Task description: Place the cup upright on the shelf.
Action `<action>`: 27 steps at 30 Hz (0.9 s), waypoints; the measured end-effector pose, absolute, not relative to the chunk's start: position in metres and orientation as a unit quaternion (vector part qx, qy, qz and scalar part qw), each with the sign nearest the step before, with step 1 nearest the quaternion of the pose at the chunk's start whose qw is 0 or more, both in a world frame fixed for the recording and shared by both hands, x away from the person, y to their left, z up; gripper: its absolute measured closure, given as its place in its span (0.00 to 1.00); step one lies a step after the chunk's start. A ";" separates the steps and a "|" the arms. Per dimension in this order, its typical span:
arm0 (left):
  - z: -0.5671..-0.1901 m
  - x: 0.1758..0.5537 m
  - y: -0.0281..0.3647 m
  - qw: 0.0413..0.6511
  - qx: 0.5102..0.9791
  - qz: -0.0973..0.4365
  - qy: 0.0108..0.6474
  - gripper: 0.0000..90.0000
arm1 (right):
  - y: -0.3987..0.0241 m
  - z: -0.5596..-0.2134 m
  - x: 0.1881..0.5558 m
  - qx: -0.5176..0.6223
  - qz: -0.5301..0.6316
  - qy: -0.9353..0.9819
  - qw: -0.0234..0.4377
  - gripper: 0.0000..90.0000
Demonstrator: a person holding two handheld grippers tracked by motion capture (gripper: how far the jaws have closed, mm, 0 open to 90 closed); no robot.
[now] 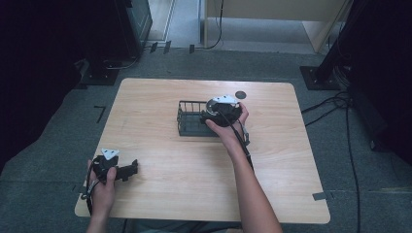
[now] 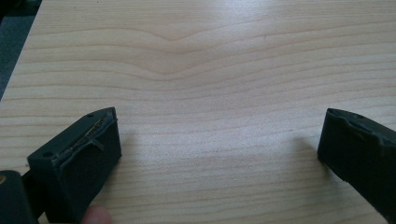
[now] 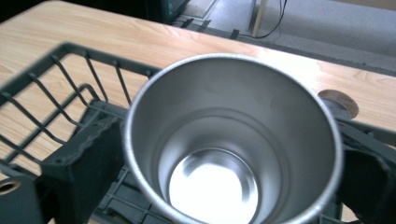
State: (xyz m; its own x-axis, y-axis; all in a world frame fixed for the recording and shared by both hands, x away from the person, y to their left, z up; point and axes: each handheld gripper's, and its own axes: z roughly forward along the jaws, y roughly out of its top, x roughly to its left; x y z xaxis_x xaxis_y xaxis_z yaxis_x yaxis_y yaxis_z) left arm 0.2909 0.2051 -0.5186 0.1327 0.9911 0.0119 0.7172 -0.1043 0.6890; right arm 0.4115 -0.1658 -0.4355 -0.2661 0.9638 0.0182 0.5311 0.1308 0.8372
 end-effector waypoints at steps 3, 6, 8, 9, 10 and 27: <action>-0.519 0.291 0.205 0.275 0.700 0.249 0.610 0.00 | -0.168 -0.429 0.407 0.533 0.390 0.694 0.286 0.02; -0.519 0.291 0.205 0.276 0.700 0.249 0.610 0.00 | -0.170 -0.423 0.400 0.528 0.397 0.692 0.290 0.01; -0.519 0.291 0.205 0.276 0.700 0.249 0.610 0.00 | -0.172 -0.419 0.395 0.527 0.400 0.691 0.291 0.01; -0.519 0.291 0.205 0.276 0.700 0.249 0.610 0.00 | -0.174 -0.417 0.393 0.524 0.401 0.691 0.294 0.01; -0.519 0.291 0.205 0.276 0.700 0.249 0.610 0.00 | -0.176 -0.415 0.391 0.523 0.402 0.691 0.295 0.01; -0.519 0.291 0.205 0.275 0.701 0.249 0.610 0.00 | -0.224 -0.403 0.347 0.535 0.405 0.671 0.315 0.01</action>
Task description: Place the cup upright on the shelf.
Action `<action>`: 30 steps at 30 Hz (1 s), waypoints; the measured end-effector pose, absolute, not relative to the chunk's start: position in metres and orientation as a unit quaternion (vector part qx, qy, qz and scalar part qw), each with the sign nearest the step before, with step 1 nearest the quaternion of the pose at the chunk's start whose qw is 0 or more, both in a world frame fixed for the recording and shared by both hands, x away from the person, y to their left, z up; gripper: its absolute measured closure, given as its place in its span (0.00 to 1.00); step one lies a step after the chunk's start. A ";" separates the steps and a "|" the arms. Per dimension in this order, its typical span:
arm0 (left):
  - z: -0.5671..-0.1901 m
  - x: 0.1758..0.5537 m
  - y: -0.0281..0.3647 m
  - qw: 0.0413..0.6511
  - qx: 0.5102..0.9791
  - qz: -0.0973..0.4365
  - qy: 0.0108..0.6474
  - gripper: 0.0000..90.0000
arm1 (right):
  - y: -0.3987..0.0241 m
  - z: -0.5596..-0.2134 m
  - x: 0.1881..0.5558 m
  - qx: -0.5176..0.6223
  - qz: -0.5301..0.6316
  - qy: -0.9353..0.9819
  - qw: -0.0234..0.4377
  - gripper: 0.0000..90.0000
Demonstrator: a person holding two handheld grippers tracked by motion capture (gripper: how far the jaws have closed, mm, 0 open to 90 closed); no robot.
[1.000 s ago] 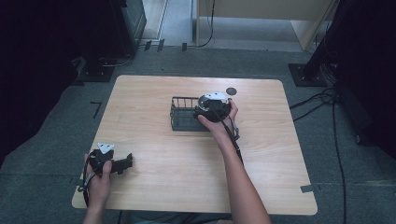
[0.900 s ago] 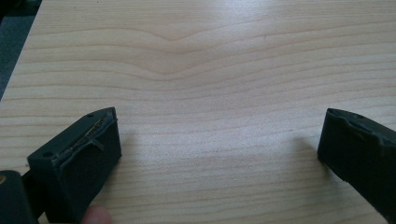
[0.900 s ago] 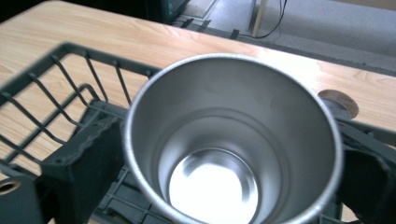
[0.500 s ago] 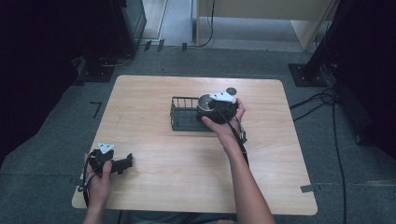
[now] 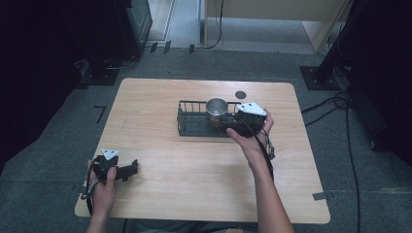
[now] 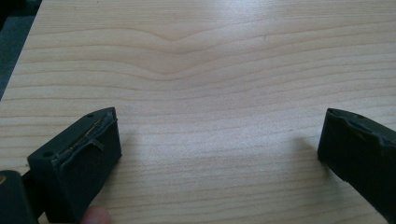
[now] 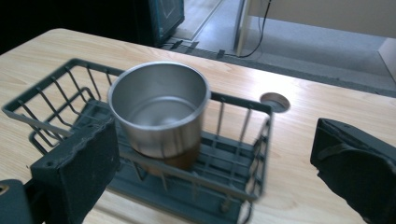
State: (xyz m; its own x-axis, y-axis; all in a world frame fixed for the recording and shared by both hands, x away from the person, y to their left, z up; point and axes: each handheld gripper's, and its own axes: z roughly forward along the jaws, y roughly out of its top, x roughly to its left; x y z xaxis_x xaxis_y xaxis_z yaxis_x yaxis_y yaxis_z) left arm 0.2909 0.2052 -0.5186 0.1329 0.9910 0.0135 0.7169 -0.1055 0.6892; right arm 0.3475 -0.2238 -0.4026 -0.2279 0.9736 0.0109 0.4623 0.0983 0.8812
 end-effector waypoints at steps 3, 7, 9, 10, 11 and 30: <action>-0.519 0.291 0.205 0.276 0.700 0.249 0.610 0.00 | -0.234 -0.404 0.340 0.541 0.406 0.664 0.318 0.01; -0.519 0.291 0.205 0.275 0.701 0.248 0.610 0.00 | -0.247 -0.407 0.332 0.551 0.404 0.656 0.322 0.02; -0.519 0.291 0.205 0.275 0.701 0.248 0.610 0.00 | -0.254 -0.408 0.328 0.556 0.402 0.651 0.324 0.02; -0.519 0.291 0.205 0.275 0.701 0.248 0.609 0.00 | -0.257 -0.409 0.326 0.558 0.400 0.650 0.325 0.02; -0.519 0.291 0.205 0.275 0.701 0.248 0.609 0.00 | -0.260 -0.410 0.325 0.560 0.399 0.649 0.326 0.02; -0.519 0.291 0.205 0.275 0.701 0.248 0.609 0.00 | -0.312 -0.433 0.291 0.604 0.366 0.623 0.337 0.02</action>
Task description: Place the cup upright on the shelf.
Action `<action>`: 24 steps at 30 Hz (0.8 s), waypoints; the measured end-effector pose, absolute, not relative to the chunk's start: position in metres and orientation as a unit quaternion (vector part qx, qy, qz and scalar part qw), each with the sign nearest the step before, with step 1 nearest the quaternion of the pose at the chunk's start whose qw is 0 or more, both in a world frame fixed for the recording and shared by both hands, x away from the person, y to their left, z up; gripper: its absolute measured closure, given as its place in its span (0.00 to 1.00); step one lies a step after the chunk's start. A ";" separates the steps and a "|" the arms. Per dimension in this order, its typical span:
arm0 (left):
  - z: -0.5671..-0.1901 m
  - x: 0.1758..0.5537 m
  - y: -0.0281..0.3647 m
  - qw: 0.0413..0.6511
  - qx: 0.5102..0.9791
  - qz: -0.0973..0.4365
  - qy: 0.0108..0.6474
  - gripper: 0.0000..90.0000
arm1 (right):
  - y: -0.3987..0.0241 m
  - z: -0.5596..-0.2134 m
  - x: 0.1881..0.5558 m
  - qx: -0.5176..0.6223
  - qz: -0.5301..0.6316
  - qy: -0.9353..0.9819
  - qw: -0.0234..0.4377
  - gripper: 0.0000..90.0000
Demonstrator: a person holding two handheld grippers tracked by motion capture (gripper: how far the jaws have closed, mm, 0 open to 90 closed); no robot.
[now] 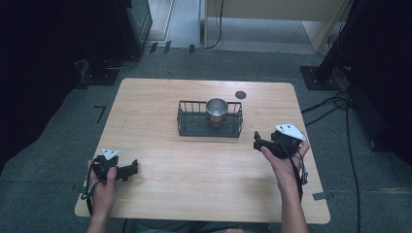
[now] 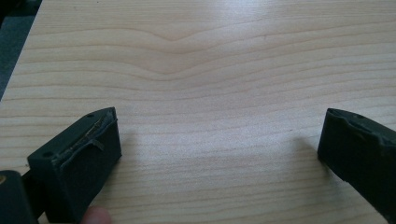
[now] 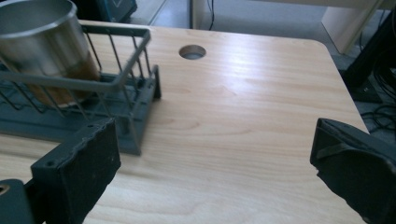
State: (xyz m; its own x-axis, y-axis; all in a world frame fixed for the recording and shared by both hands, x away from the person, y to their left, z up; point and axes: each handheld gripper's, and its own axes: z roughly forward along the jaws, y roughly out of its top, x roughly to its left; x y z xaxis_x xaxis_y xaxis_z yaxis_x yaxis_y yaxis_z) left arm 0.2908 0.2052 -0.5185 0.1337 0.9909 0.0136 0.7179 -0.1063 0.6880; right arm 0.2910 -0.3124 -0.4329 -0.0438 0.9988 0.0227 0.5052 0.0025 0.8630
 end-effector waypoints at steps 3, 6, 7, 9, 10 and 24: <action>-0.519 0.291 0.205 0.275 0.701 0.249 0.609 0.00 | -0.320 -0.438 0.287 0.611 0.360 0.618 0.338 0.02; -0.519 0.291 0.205 0.275 0.701 0.248 0.609 0.00 | -0.327 -0.443 0.282 0.619 0.355 0.614 0.338 0.02; -0.518 0.291 0.205 0.274 0.702 0.248 0.609 0.00 | -0.330 -0.445 0.280 0.623 0.351 0.613 0.337 0.02; -0.519 0.291 0.205 0.275 0.701 0.249 0.609 0.00 | -0.334 -0.449 0.277 0.627 0.349 0.610 0.336 0.02; -0.519 0.291 0.205 0.275 0.701 0.249 0.610 0.00 | -0.337 -0.451 0.276 0.629 0.348 0.609 0.336 0.02; -0.519 0.291 0.205 0.275 0.701 0.249 0.610 0.00 | -0.369 -0.480 0.253 0.662 0.315 0.595 0.329 0.02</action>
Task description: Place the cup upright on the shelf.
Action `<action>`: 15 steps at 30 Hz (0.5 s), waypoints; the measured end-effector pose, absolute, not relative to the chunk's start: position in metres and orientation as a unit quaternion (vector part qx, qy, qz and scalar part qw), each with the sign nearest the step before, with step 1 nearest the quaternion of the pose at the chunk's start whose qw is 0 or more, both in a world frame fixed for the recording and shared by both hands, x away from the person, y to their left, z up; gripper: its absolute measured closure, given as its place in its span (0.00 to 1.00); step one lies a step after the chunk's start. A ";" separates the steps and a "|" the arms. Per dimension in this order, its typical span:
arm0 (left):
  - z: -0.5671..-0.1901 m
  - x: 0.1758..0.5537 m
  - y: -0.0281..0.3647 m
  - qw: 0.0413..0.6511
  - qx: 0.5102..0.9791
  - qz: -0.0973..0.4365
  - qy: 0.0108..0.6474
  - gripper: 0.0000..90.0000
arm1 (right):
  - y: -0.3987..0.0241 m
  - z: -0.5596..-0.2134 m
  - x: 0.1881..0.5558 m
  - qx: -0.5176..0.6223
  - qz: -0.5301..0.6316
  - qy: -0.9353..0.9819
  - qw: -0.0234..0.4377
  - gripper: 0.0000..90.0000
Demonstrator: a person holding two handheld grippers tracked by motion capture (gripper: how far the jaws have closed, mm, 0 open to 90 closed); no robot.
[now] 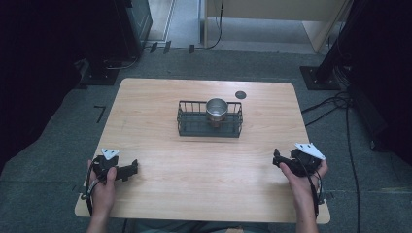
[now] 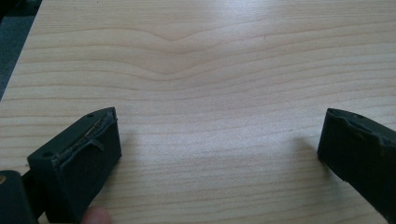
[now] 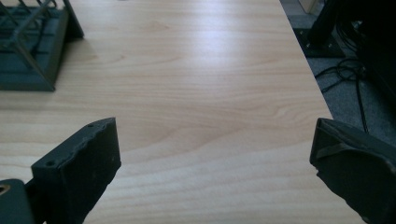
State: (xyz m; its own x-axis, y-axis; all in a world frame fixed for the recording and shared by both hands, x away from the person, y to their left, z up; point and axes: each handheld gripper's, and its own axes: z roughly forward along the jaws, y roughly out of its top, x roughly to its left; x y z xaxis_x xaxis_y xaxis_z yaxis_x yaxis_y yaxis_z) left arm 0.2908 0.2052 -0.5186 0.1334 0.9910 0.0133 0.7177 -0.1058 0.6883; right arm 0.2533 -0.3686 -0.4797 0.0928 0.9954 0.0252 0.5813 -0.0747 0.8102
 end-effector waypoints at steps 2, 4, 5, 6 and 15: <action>-0.519 0.291 0.205 0.275 0.701 0.248 0.609 0.00 | -0.372 -0.485 0.250 0.667 0.310 0.594 0.326 0.02; -0.519 0.291 0.205 0.275 0.701 0.249 0.609 0.00 | -0.376 -0.490 0.246 0.671 0.304 0.593 0.325 0.02; -0.519 0.291 0.205 0.275 0.701 0.249 0.609 0.00 | -0.378 -0.492 0.245 0.674 0.301 0.592 0.323 0.02; -0.519 0.291 0.205 0.275 0.701 0.249 0.609 0.00 | -0.380 -0.495 0.243 0.676 0.298 0.592 0.322 0.02; -0.519 0.291 0.205 0.275 0.701 0.248 0.609 0.00 | -0.394 -0.514 0.227 0.690 0.276 0.594 0.308 0.02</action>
